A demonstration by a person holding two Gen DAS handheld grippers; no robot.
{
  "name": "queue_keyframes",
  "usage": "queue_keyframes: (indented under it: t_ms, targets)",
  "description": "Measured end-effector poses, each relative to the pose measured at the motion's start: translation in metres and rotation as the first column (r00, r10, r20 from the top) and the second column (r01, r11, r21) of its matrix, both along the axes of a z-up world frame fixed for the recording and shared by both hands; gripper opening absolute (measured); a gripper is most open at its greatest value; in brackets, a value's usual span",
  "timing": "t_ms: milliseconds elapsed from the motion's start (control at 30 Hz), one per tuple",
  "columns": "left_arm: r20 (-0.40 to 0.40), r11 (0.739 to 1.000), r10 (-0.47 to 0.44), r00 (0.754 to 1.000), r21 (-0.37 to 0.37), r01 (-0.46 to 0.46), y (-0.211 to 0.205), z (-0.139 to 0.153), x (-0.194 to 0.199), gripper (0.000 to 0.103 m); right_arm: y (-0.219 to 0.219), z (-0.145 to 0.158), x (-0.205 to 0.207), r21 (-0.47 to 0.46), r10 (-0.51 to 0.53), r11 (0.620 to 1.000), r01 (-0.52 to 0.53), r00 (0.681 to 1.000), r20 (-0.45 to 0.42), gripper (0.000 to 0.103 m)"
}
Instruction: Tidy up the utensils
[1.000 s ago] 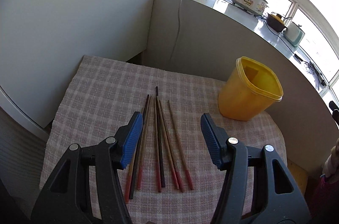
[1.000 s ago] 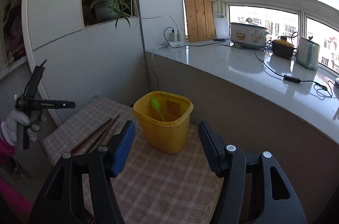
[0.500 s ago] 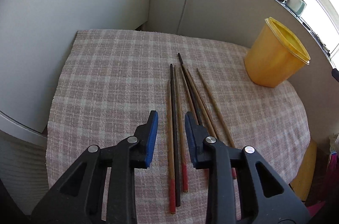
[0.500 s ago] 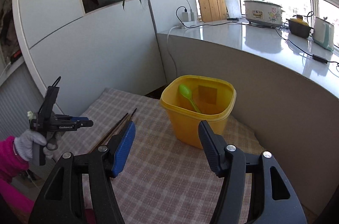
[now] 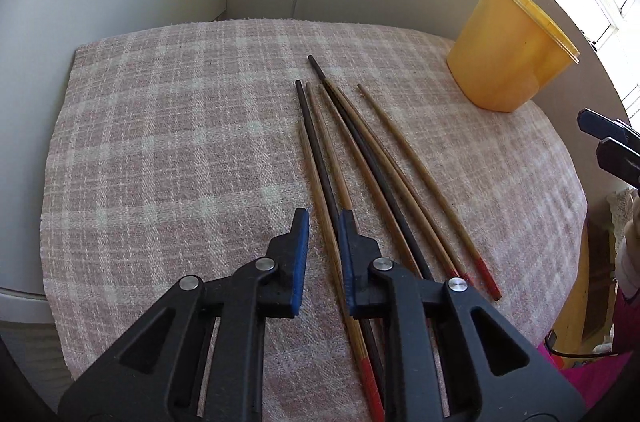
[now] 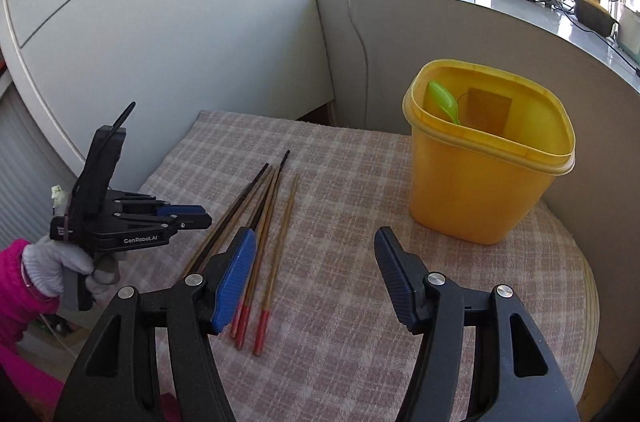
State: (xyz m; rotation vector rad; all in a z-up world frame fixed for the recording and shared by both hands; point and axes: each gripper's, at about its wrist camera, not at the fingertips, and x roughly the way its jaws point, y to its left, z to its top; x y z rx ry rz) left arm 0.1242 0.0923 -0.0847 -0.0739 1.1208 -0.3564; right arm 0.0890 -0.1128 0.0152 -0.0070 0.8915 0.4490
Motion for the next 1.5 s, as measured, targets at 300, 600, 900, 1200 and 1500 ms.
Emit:
queue_keyframes:
  t_ms: [300,600,900,1200,1500]
  targets:
    - [-0.028,1.000,0.012,1.000,0.022,-0.012,-0.004,-0.007,0.007,0.014,0.013,-0.016,0.005,-0.017,0.031,0.999,-0.032,0.999,-0.026,0.061]
    - [-0.038,0.995,0.096,0.995,0.004,-0.096,0.007,-0.005,-0.002,0.013,0.005,-0.037,0.013,0.016,0.066,0.998,-0.065,0.996,-0.065,0.061]
    - [-0.044,0.993,0.114,0.993,0.018,-0.113,-0.002,-0.006,0.006,0.012,-0.038,-0.015,0.002,0.020,0.006,1.000,-0.006,1.000,-0.008,0.061]
    - [-0.018,0.996,0.070,0.997,0.047,-0.069,-0.029,-0.009,0.016,0.011,-0.080,-0.001,0.000,0.038,-0.111,0.993,0.110,0.993,0.035,0.061]
    - [-0.007,1.000,0.002,1.000,-0.003,-0.002,-0.046,-0.019,0.026,0.011,-0.076,0.001,-0.006,-0.017,-0.201,0.979,0.203,0.978,0.058,0.061]
